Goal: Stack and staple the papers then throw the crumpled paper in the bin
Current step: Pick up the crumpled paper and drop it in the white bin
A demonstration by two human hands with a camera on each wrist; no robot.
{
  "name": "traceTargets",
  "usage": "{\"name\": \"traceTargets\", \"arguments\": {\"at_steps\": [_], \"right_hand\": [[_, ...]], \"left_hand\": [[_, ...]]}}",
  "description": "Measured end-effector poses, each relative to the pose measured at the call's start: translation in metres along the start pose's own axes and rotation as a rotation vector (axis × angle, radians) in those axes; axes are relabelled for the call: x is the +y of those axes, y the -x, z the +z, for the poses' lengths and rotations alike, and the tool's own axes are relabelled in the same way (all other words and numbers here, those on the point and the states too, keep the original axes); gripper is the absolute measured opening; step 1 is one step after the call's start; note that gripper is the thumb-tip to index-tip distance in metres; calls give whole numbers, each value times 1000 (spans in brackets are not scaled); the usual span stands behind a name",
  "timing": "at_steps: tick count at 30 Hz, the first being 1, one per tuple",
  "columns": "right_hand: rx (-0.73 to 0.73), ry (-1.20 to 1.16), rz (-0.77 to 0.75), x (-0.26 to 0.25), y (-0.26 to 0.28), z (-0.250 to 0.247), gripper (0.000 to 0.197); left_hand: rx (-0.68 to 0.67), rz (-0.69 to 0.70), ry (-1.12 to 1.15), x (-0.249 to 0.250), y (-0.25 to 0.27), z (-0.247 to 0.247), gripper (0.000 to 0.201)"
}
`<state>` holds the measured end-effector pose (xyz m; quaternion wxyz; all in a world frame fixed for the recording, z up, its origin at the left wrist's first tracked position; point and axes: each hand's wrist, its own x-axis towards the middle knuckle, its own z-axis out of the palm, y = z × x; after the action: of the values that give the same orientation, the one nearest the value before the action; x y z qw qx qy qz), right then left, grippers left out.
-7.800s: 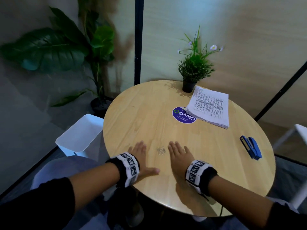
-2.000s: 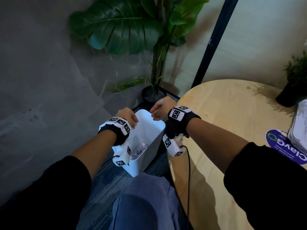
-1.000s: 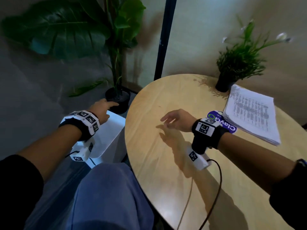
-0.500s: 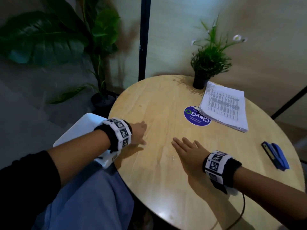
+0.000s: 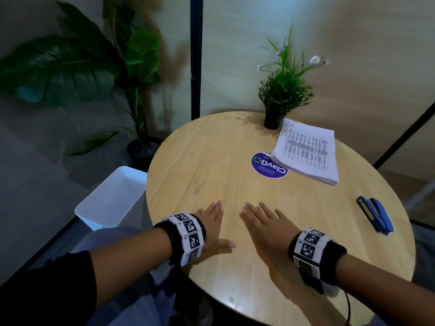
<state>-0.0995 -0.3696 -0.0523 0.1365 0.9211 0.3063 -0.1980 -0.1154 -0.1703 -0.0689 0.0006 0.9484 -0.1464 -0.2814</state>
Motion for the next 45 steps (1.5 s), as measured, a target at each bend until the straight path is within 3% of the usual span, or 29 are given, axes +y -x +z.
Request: {"name": "traceTargets", "arguments": {"at_steps": [6, 12, 19, 24, 27, 29, 32, 35, 38, 45], "right_hand": [[-38, 87, 65, -22, -3, 10, 72], [-76, 94, 19, -37, -10, 3, 79], [-9, 129, 193, -34, -14, 6, 74], [41, 116, 86, -42, -16, 9, 77], [95, -53, 62, -36, -14, -2, 59], [247, -256, 84, -25, -21, -10, 43], [250, -507, 39, -8, -35, -17, 42], [216, -724, 10, -4, -45, -14, 44], [249, -922, 19, -3, -53, -10, 35], [259, -1011, 8, -1, -59, -12, 15]], "left_hand": [[21, -82, 79, 20, 4, 2, 105], [41, -12, 85, 37, 7, 12, 96], [43, -136, 121, 13, 6, 0, 92], [50, -85, 60, 18, 3, 7, 89], [95, -56, 33, 17, 7, 0, 78], [223, -51, 47, 11, 7, -9, 53], [279, -111, 180, 2, 4, -23, 30], [264, -168, 351, -4, 0, -29, 22], [241, -179, 420, -7, -5, -27, 18], [233, -176, 469, -11, -12, -26, 17]]}}
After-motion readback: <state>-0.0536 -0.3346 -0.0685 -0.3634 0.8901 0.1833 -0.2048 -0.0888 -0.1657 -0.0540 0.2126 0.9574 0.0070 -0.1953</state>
